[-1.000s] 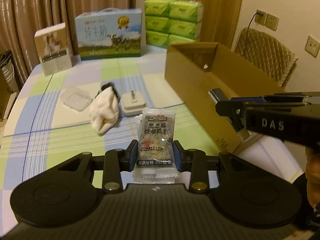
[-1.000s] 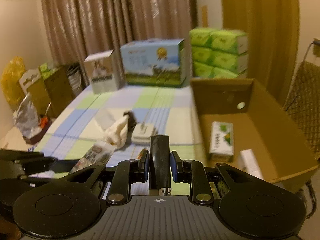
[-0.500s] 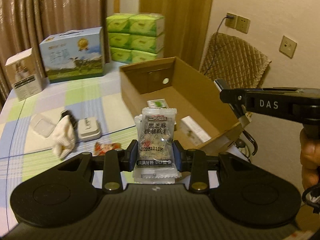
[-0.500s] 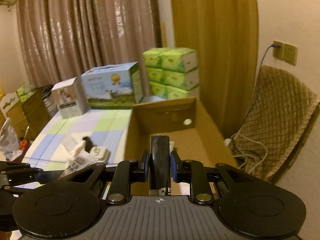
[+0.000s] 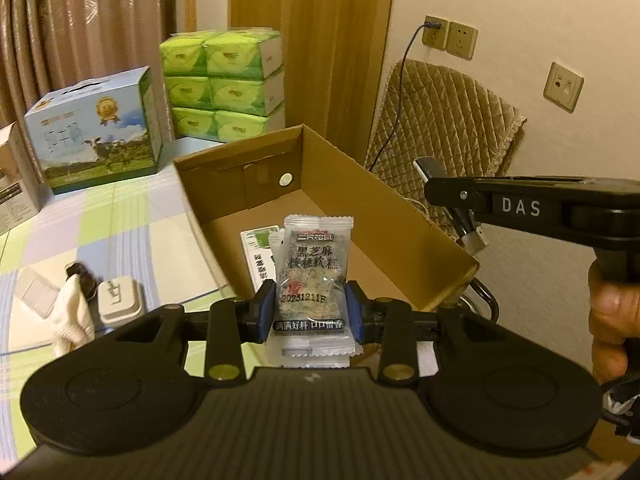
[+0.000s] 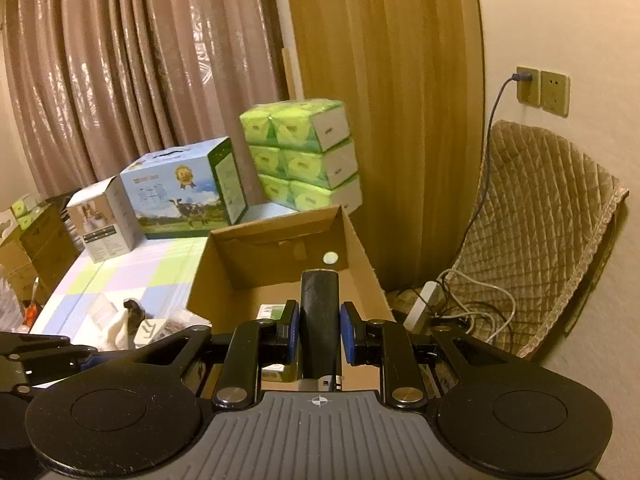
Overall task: Organize objects
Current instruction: 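Carry the lighter and snack packet into the cardboard box and release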
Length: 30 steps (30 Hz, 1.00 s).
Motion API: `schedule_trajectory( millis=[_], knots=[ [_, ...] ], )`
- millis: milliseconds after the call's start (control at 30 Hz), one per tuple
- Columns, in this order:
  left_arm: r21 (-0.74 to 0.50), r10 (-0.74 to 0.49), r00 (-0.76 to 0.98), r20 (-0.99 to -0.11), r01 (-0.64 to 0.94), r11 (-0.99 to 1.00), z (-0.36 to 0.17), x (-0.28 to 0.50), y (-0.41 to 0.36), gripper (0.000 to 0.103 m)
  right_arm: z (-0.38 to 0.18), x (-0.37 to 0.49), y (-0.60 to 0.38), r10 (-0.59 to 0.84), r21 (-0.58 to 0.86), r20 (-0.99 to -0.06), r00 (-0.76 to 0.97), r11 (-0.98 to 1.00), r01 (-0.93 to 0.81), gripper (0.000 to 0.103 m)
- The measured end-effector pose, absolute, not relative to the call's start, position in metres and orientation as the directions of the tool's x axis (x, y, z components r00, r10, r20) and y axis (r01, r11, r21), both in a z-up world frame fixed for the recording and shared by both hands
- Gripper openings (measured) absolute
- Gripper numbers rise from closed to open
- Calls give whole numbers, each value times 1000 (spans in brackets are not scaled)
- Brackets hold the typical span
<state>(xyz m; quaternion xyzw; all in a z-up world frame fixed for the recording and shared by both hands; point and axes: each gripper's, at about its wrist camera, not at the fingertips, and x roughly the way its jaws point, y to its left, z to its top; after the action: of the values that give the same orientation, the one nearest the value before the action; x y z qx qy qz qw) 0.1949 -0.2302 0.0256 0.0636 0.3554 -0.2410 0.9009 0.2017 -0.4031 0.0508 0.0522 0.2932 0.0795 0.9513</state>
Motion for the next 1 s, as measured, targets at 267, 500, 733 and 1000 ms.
schedule_trajectory(
  millis=[267, 500, 733, 1000],
  knots=[
    [-72, -381, 623, -683, 462, 884, 8, 220, -243, 45, 38, 214, -413, 183, 163, -569, 802, 981, -108, 19],
    [-65, -351, 647, -678, 422, 904, 11, 219, -223, 45, 29, 215, -414, 198, 182, -583, 788, 977, -110, 19],
    [-73, -320, 663, -677, 372, 925, 14, 212, -198, 45, 29, 221, -406, 234, 205, -578, 782, 969, -139, 19],
    [-79, -302, 667, -681, 344, 936, 12, 205, -179, 46, 35, 223, -407, 275, 273, -530, 802, 951, -146, 50]
  ],
)
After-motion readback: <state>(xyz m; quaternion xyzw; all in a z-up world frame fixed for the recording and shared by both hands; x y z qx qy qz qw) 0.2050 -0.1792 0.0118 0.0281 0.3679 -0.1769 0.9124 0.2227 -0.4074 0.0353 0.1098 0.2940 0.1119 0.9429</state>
